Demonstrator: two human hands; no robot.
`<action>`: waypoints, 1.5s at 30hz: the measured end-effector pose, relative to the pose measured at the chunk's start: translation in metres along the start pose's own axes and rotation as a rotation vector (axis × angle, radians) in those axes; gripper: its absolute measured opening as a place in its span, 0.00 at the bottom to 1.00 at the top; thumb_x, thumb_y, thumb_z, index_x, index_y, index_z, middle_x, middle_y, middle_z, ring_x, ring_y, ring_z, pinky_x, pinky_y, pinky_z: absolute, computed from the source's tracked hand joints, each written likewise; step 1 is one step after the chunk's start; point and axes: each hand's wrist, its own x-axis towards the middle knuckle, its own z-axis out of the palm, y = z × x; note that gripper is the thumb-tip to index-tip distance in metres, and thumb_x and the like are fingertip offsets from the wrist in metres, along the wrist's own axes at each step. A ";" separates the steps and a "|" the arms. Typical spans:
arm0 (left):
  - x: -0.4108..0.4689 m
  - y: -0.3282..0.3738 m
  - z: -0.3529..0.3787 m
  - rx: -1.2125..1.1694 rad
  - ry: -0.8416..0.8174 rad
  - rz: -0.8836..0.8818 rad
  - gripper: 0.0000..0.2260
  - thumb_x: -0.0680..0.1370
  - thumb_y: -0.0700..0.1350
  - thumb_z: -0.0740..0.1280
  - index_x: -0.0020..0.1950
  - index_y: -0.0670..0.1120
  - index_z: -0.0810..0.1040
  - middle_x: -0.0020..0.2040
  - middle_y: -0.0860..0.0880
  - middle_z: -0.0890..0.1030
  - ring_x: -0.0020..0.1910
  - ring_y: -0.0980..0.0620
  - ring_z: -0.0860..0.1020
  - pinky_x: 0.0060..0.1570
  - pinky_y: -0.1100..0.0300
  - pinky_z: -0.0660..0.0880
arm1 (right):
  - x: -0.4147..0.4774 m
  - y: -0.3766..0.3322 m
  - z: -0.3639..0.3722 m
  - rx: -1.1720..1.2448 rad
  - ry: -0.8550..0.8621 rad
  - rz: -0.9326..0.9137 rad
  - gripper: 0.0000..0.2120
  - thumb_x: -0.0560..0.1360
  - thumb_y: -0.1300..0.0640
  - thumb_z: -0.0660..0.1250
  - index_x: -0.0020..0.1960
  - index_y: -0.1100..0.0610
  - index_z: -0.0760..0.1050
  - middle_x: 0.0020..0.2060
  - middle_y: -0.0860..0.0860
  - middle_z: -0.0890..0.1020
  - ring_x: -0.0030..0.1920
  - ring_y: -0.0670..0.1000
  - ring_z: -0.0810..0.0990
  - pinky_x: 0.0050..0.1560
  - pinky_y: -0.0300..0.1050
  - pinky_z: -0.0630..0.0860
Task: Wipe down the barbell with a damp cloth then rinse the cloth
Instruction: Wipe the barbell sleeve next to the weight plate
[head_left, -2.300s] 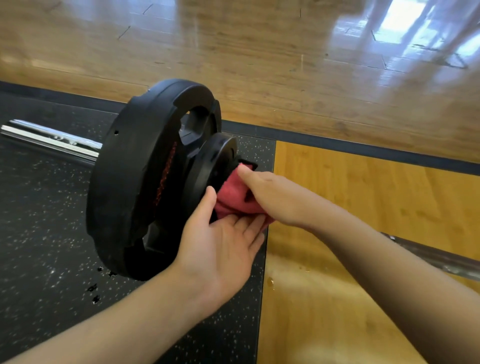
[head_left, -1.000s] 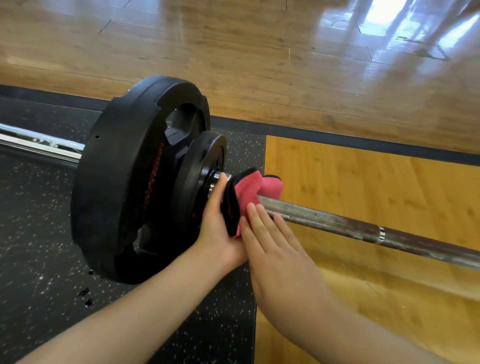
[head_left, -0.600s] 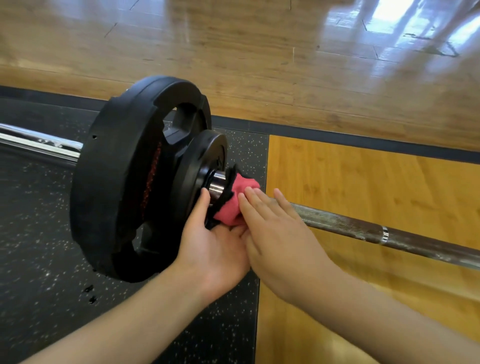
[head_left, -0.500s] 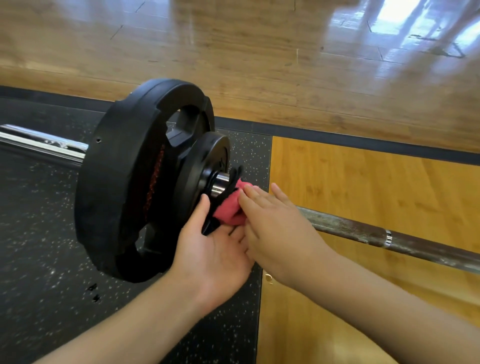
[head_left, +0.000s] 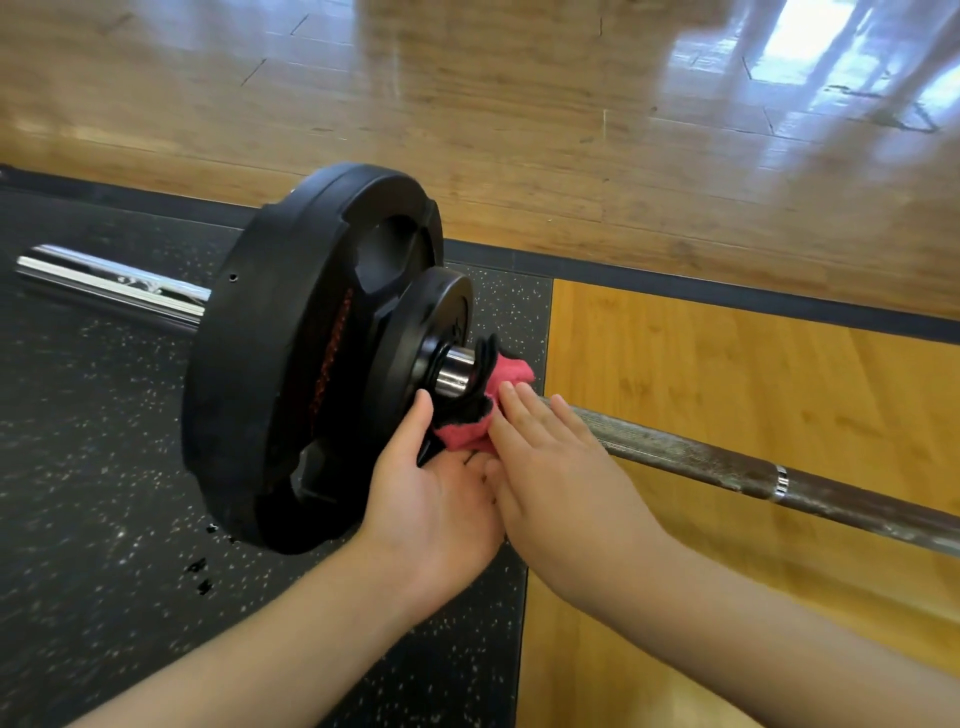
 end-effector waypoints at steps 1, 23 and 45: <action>0.000 -0.001 0.001 0.015 0.013 0.004 0.31 0.77 0.63 0.57 0.66 0.39 0.75 0.62 0.40 0.79 0.62 0.44 0.77 0.68 0.51 0.65 | 0.006 0.002 0.000 -0.003 0.003 0.009 0.25 0.84 0.52 0.43 0.79 0.56 0.41 0.78 0.51 0.43 0.77 0.48 0.39 0.75 0.45 0.34; 0.003 -0.003 0.003 0.076 0.166 0.124 0.20 0.81 0.52 0.58 0.60 0.36 0.76 0.54 0.36 0.82 0.54 0.43 0.82 0.60 0.52 0.73 | -0.002 0.020 0.014 0.523 0.513 -0.028 0.14 0.74 0.69 0.65 0.55 0.55 0.80 0.55 0.44 0.79 0.59 0.42 0.75 0.60 0.33 0.69; -0.005 -0.008 0.005 0.195 0.315 0.241 0.13 0.80 0.47 0.61 0.57 0.41 0.80 0.52 0.45 0.84 0.51 0.52 0.83 0.53 0.60 0.76 | 0.022 -0.043 0.032 2.896 0.444 0.655 0.15 0.71 0.66 0.60 0.55 0.68 0.77 0.58 0.62 0.80 0.64 0.59 0.76 0.70 0.52 0.66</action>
